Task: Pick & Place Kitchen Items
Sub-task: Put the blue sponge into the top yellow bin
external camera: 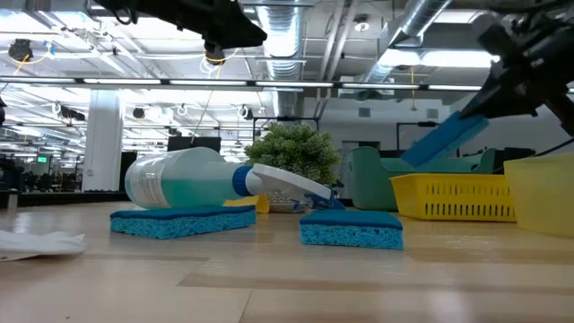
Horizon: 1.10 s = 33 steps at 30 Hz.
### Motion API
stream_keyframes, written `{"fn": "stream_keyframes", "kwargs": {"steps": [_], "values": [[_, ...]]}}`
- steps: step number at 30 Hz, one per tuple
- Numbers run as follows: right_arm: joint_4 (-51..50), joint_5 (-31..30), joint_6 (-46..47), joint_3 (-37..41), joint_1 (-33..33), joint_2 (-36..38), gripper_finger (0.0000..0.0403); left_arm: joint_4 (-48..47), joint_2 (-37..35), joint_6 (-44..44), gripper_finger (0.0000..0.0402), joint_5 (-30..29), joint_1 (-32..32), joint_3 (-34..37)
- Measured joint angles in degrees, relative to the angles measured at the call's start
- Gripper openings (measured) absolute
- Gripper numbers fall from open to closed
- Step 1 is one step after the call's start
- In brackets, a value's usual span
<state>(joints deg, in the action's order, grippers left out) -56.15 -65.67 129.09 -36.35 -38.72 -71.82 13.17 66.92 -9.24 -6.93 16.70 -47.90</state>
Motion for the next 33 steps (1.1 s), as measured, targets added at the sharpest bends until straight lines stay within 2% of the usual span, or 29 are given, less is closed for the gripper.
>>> {"fn": "stream_keyframes", "kwargs": {"steps": [7,25,33], "values": [[0.4,2.11,-0.01,1.64,1.38,1.97,0.0,0.21,0.0,0.6,0.014,2.7,1.77,0.0],[10.6,4.61,-0.03,9.57,3.21,3.0,0.0,0.13,0.02,0.75,0.014,2.79,1.75,0.0],[10.79,4.98,-0.13,9.74,3.16,2.98,0.0003,0.13,0.02,0.75,0.014,2.76,1.75,0.0]]}}
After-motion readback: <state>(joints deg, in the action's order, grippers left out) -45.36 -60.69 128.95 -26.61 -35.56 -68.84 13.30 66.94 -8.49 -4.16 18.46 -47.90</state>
